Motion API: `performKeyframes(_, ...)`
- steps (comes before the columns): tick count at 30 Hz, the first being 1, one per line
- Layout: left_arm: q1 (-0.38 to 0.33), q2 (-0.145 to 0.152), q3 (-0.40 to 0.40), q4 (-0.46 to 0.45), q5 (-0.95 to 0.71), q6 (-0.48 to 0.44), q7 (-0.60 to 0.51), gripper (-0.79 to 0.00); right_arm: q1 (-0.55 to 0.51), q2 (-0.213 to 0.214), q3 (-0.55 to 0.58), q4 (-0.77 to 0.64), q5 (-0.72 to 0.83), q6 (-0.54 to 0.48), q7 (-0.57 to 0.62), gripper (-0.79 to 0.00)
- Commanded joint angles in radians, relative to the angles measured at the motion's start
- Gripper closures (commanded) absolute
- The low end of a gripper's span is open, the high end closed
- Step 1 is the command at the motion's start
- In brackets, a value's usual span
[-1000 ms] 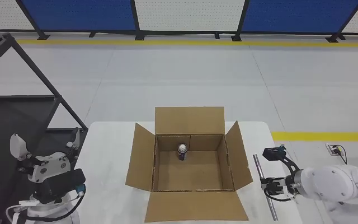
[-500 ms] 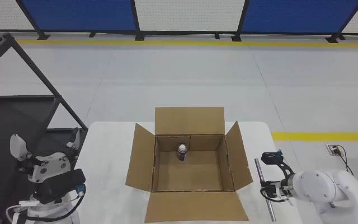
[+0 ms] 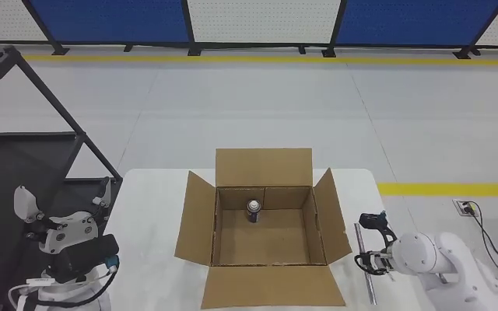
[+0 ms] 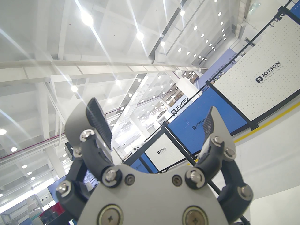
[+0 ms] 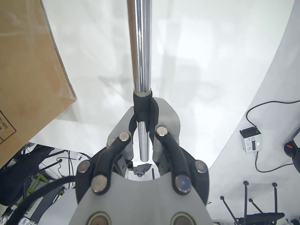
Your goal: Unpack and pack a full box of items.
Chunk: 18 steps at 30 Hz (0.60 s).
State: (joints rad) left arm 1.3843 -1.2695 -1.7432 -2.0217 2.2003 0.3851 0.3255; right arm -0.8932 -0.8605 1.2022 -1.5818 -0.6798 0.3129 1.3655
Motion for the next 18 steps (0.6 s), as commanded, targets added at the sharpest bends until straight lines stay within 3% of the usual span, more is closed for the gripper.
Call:
performKeyframes(1, 0.0, 0.0, 0.0, 0.0, 0.0, 0.0, 0.0, -0.785, 0.01, -0.002, -0.01, 0.013, -0.016, 0.006, 0.006, 0.0)
performKeyframes(18, 0.0, 0.0, 0.0, 0.0, 0.0, 0.0, 0.0, -0.785, 0.085, -0.03, -0.101, 0.126, -0.051, 0.003, 0.006, 0.0)
